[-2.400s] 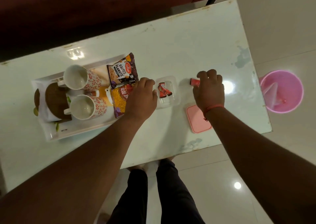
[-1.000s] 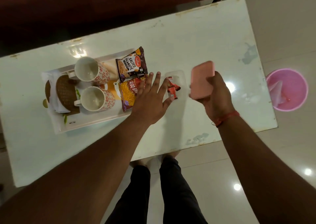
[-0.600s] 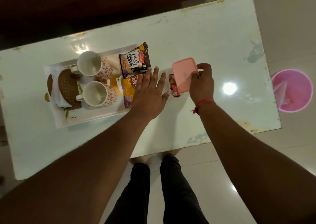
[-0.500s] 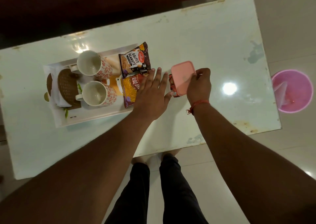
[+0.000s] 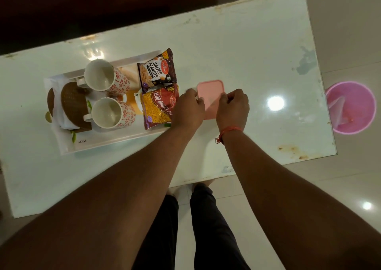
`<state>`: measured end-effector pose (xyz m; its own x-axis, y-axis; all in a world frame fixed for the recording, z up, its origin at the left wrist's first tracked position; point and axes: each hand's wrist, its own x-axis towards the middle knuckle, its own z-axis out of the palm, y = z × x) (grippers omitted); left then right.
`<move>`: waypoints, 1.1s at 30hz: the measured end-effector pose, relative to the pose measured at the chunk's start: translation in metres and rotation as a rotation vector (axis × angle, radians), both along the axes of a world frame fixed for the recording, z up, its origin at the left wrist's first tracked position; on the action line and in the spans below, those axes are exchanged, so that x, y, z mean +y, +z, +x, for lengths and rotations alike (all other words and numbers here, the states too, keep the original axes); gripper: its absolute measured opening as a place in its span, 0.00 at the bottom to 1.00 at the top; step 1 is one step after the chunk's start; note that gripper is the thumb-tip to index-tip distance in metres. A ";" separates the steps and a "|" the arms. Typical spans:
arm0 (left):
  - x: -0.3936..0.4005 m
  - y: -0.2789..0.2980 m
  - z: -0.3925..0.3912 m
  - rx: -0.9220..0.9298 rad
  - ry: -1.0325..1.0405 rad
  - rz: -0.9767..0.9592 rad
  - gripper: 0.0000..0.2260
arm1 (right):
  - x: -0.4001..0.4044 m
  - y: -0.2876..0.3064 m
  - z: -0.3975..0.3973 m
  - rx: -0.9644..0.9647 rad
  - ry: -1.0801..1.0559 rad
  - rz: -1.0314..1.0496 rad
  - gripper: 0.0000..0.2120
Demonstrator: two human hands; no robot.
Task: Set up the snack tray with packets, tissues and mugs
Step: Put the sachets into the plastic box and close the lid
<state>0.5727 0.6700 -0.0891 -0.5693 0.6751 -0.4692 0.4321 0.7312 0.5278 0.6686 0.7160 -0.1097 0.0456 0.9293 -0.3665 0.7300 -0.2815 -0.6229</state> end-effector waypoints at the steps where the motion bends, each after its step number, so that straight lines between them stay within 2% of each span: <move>1: 0.001 -0.002 -0.001 -0.006 0.007 -0.008 0.13 | 0.001 -0.001 0.001 -0.007 0.021 0.012 0.08; 8: 0.007 -0.007 -0.003 -0.027 0.032 -0.026 0.09 | 0.012 0.000 0.005 -0.067 0.136 0.011 0.08; 13: 0.013 -0.007 -0.006 -0.052 0.083 -0.053 0.08 | 0.017 -0.004 0.010 0.190 0.017 -0.116 0.03; 19: 0.018 -0.010 -0.008 -0.044 0.085 -0.050 0.09 | 0.025 -0.006 0.005 0.247 -0.020 -0.170 0.04; 29: 0.023 -0.009 -0.011 0.045 0.090 -0.053 0.11 | 0.030 -0.010 -0.006 0.252 0.020 -0.129 0.04; 33: 0.019 -0.007 -0.010 0.081 0.061 -0.042 0.11 | 0.032 -0.011 -0.003 0.189 0.111 -0.116 0.01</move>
